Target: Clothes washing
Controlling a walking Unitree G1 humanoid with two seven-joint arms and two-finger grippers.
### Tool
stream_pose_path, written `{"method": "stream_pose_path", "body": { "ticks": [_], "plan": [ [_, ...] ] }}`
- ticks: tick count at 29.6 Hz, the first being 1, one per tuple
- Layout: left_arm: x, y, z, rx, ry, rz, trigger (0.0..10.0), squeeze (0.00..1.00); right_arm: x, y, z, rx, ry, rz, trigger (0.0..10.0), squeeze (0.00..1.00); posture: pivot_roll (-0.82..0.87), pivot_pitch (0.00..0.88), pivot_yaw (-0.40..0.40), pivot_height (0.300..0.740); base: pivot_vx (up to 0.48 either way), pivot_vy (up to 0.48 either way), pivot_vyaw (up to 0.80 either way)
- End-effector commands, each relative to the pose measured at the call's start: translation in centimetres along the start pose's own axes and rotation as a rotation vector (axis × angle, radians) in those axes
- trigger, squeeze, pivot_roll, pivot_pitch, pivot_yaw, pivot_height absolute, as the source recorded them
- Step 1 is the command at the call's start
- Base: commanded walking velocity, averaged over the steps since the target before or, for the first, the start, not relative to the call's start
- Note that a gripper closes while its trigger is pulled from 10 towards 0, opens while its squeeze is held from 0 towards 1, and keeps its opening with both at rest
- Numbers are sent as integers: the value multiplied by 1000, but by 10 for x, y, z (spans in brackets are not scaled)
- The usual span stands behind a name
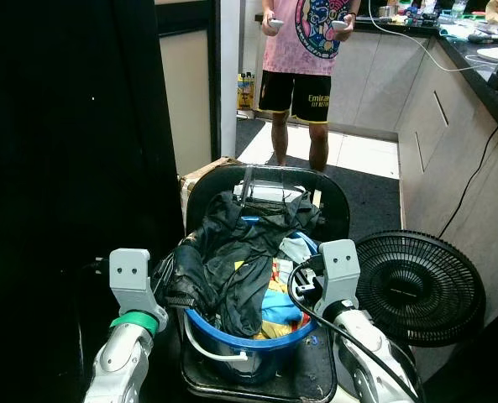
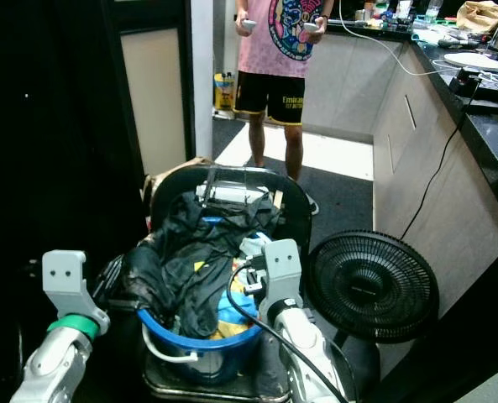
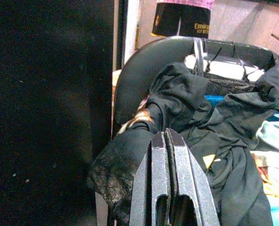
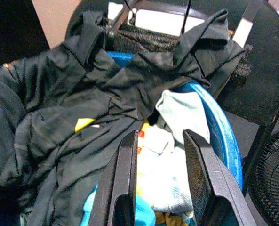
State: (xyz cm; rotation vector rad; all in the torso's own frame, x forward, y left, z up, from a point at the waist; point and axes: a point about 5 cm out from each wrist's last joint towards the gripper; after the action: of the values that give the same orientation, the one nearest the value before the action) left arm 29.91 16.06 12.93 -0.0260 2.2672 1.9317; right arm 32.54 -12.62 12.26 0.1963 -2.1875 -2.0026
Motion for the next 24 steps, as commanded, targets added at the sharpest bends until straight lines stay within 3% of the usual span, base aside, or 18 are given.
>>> {"method": "stream_pose_path", "body": {
  "ticks": [1,3,4,5,10,17,24],
  "plan": [
    [4,-5,1,4,-3,27,10000,0,-1,-3,2,16,1,23,10000,0,-30,49,44,740,0,0,0],
    [4,-6,0,1,-8,29,10000,0,-6,-9,1,-12,-18,52,10000,0,-30,50,45,740,0,0,0],
    [3,-6,-1,-1,-9,31,10000,0,-9,-11,1,-54,-25,65,10000,255,-34,56,47,740,0,0,0],
    [3,-6,-1,-4,-9,32,10000,0,-15,-11,4,-87,-3,65,10000,1000,-32,64,47,740,0,0,0],
    [2,-6,-1,-5,-8,32,10000,0,-20,-9,7,-107,24,61,10000,1000,-32,66,46,740,0,0,0],
    [2,4,3,9,-24,-1,10000,0,-43,18,43,-192,226,15,10000,1000,-16,113,35,740,0,0,0],
    [4,5,3,3,-38,6,10000,0,-47,15,48,-190,229,48,10000,1000,-5,143,36,740,0,0,0]
  ]
}}
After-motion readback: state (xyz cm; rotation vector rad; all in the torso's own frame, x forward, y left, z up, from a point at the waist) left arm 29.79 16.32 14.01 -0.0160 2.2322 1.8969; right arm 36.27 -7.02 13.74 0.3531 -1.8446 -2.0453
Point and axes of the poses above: a point about 5 cm out from each wrist's last joint towards the gripper, its own x axis pointing back from the gripper into the wrist, its own y axis along the axis of the wrist's last joint, z = x × y, and after that the axes turned 2 degrees about x, right-handed
